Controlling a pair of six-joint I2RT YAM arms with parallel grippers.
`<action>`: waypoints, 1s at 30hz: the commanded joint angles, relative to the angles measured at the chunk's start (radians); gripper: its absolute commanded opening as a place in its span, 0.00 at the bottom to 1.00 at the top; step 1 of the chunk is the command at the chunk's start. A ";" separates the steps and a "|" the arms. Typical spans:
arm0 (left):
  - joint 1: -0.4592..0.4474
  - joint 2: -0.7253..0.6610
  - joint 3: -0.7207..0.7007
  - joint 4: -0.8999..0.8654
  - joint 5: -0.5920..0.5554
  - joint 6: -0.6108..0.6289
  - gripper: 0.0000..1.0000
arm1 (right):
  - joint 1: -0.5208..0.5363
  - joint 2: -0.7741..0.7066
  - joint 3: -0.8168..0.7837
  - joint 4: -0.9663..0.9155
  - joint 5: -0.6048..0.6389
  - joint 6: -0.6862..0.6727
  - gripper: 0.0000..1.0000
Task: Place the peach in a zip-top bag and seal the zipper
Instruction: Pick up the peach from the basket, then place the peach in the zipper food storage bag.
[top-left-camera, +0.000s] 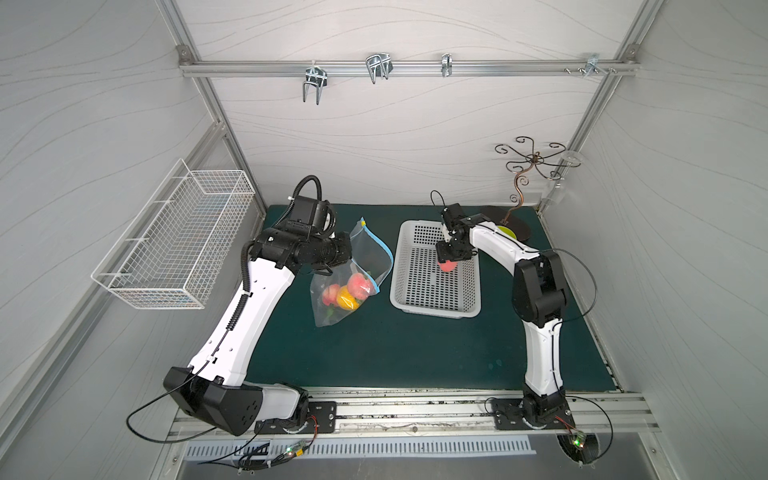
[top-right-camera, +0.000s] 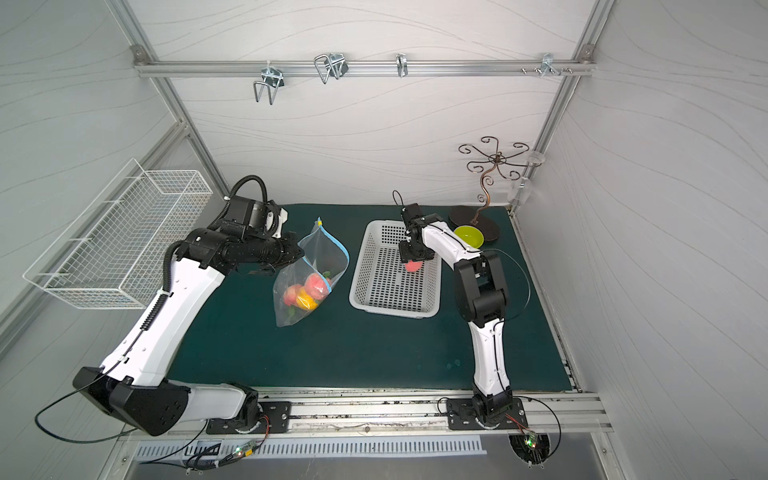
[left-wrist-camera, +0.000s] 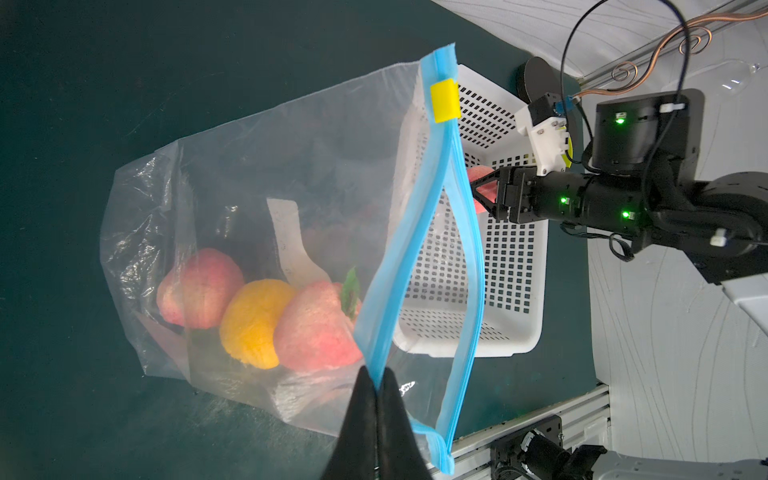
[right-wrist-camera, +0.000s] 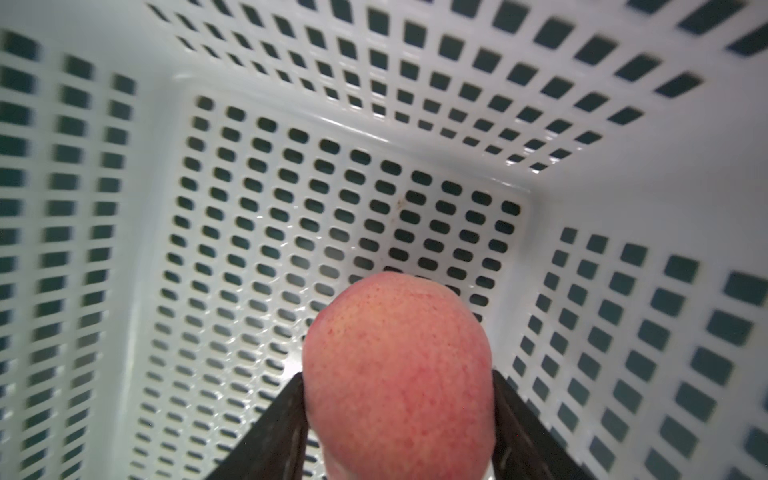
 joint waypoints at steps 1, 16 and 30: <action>0.007 -0.012 0.000 0.033 0.002 -0.001 0.00 | -0.001 -0.139 -0.025 0.073 -0.197 0.023 0.57; 0.007 -0.010 -0.001 0.042 0.017 -0.006 0.00 | 0.079 -0.353 -0.053 0.392 -0.856 0.104 0.59; 0.007 -0.021 0.008 0.052 0.048 -0.022 0.00 | 0.270 -0.167 0.171 0.265 -0.693 0.059 0.60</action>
